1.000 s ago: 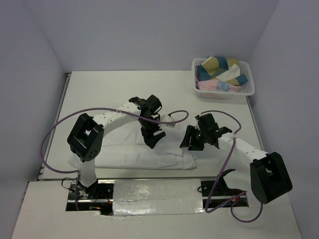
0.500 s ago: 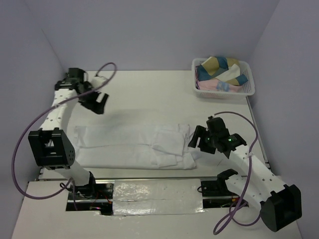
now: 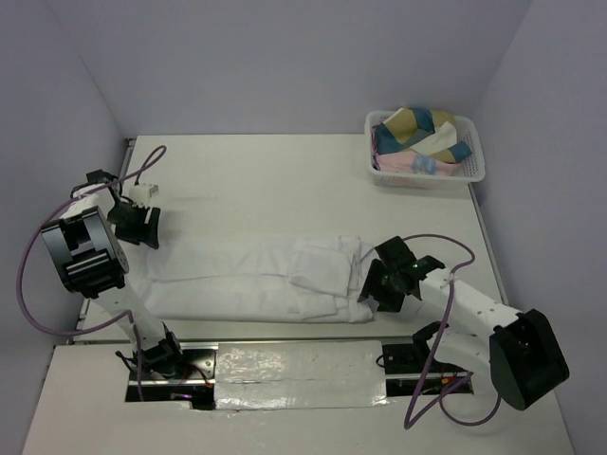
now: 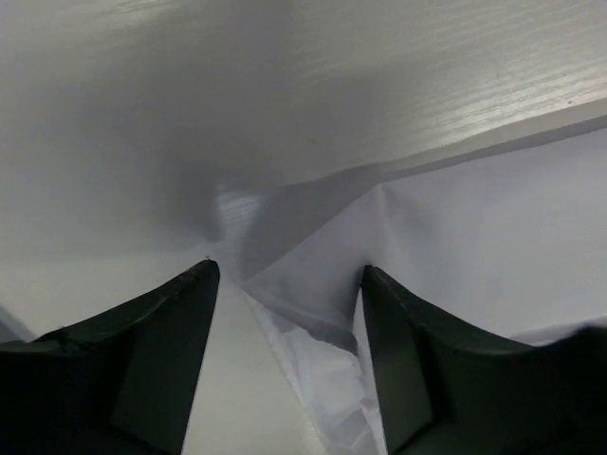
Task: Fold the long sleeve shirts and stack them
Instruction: Fold the shirt
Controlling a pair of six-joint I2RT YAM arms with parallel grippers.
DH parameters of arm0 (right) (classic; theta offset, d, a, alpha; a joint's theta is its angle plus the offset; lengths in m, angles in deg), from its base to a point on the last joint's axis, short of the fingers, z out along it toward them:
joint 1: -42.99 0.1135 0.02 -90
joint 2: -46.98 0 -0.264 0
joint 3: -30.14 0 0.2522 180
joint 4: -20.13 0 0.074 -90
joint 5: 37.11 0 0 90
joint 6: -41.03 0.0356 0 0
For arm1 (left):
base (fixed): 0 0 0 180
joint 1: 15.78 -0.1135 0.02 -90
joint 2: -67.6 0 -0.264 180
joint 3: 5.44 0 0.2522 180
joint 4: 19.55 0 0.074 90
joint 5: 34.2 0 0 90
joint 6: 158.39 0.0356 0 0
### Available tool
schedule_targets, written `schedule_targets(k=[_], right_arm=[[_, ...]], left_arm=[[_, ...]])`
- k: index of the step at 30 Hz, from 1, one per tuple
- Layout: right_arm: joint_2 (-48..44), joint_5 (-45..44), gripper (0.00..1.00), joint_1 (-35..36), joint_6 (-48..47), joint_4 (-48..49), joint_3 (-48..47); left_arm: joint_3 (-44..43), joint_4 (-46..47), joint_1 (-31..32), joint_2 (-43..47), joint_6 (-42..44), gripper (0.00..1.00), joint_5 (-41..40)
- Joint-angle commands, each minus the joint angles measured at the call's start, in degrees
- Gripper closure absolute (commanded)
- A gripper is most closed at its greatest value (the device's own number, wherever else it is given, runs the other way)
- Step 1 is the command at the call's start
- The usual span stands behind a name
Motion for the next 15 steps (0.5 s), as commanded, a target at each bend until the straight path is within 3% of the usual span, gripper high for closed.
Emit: schedule_targets(k=[1, 2, 3, 6, 8, 9, 11, 15], right_arm=[[3.7, -2.4, 0.36, 2.1, 2.0, 3.2, -1.0], [4.6, -3.2, 0.39, 2.3, 1.9, 3.2, -1.4], [4.9, -3.3, 0.43, 2.2, 1.9, 3.7, -1.8], [6.1, -3.4, 0.62, 1.8, 1.6, 7.0, -2.7], [9.8, -3.4, 0.81, 0.7, -0.1, 9.1, -5.2], [11.7, -3.4, 0.81, 0.2, -1.0, 9.7, -6.3], [17.4, -3.4, 0.96, -0.5, -4.0, 10.2, -9.5], [25.9, -7.1, 1.0, -0.6, -8.7, 10.2, -21.5]], left_arm=[[2.2, 0.8, -0.7, -0.7, 0.5, 0.28, 7.4], [3.1, 1.5, -1.0, -0.4, 0.3, 0.42, 6.7], [4.0, 3.1, -1.4, -0.1, 0.1, 0.48, 5.8], [6.3, 3.6, -3.9, 0.8, 1.4, 0.59, 4.7], [7.7, 2.8, -5.3, 1.1, 3.2, 0.69, 3.9], [8.2, 2.6, -5.8, 1.4, 3.9, 0.73, 3.8], [10.2, 2.7, -7.1, 2.4, 5.5, 0.84, 3.7], [14.3, 3.6, -8.6, 4.5, 8.3, 0.91, 2.7]])
